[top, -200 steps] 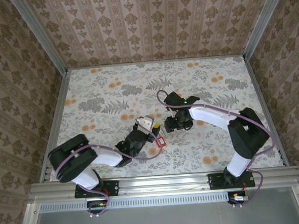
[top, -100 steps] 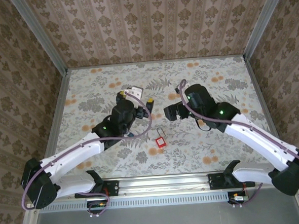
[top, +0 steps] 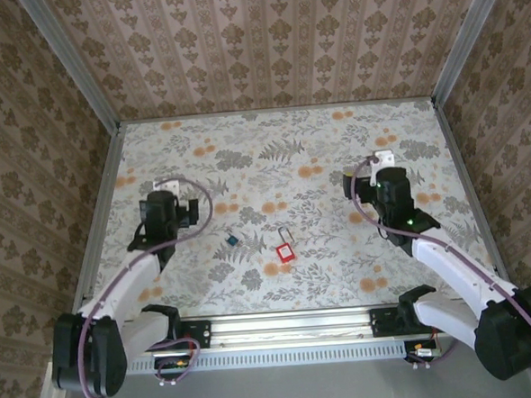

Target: Unlock with the key

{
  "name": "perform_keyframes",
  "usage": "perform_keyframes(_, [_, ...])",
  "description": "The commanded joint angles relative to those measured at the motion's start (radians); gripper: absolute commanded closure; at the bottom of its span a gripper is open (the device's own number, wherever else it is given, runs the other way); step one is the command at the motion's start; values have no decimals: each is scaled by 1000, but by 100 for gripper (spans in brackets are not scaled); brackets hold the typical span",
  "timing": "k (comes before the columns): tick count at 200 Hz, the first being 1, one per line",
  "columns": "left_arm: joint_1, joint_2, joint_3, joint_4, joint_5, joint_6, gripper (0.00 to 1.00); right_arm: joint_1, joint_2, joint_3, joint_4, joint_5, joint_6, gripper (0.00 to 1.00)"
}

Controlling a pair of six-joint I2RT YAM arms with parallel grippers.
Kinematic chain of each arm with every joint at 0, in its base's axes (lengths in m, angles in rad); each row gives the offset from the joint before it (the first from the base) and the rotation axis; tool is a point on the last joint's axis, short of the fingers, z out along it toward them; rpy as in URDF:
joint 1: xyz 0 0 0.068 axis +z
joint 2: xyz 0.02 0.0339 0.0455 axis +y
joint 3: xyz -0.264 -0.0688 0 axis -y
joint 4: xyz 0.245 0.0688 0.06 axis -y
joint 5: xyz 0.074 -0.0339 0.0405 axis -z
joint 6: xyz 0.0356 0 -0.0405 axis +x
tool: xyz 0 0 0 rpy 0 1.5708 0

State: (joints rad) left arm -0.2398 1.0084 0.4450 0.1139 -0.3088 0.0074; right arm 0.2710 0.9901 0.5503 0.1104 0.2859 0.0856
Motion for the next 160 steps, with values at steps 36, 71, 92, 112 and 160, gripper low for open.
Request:
perform_keyframes(36, [214,140,-222,667,83,26,0,-106,67,-129,328,-125,-118,0])
perform_keyframes(71, [231,459,-169,933,146,-19,0,-198,157,-204,515,-164,-113,0])
perform_keyframes(92, [230,531,-169,993,153,-20,0,-236,242,-249,663,-195,-90,0])
perform_keyframes(112, [232,554,-163,1024,147,-5,0,-253,336,-259,777,-223,-53,0])
perform_keyframes(160, [228,540,-85,855,175,5,0,-254,528,-168,778,-166,-32,0])
